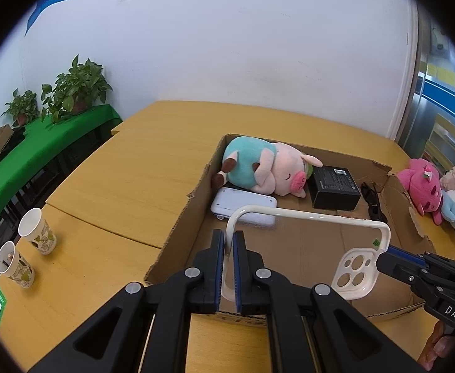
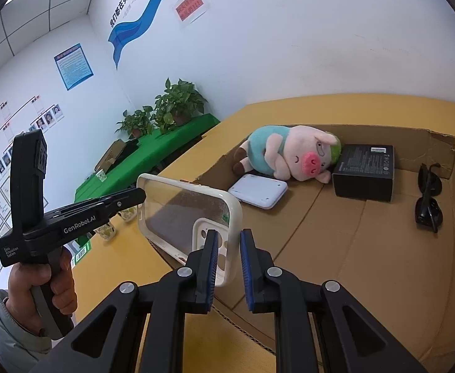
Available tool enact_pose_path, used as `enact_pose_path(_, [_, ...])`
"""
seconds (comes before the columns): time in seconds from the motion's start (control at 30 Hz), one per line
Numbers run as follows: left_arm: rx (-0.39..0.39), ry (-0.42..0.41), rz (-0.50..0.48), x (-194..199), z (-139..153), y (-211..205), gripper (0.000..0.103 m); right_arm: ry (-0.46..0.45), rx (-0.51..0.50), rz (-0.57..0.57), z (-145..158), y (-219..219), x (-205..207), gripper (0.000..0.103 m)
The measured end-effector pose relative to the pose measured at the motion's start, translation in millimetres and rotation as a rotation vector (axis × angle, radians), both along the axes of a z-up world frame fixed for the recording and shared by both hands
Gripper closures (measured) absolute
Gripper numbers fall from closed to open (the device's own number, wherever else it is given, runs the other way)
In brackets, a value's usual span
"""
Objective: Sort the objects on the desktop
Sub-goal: 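Carry the phone case over the cardboard box and lower it inside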
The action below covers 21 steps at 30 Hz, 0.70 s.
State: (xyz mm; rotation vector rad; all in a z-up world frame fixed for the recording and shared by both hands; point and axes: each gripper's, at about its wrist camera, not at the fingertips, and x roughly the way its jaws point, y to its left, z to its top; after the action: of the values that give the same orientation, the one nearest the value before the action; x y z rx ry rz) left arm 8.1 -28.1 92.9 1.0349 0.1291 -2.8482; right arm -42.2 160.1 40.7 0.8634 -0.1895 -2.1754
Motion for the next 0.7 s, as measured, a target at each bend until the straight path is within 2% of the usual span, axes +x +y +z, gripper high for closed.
enact_pose_path(0.27, [0.004, -0.045, -0.058, -15.0, -11.2, 18.8, 0.098, -0.008, 0.007, -0.055, -4.3, 22.8, -8.7, 0.088])
enact_pose_path(0.37, [-0.003, -0.074, -0.085, -18.8, -15.4, 25.7, 0.098, -0.015, -0.032, -0.087, -1.0, 33.1, -10.6, 0.086])
enact_pose_path(0.43, [0.022, -0.085, -0.107, -22.3, -15.8, 27.7, 0.098, 0.005, -0.052, -0.115, 5.5, 39.8, -8.6, 0.086])
enact_pose_path(0.7, [0.039, -0.09, -0.209, -41.1, -12.6, 33.6, 0.098, -0.015, -0.018, -0.193, 13.1, 52.6, -10.0, 0.086])
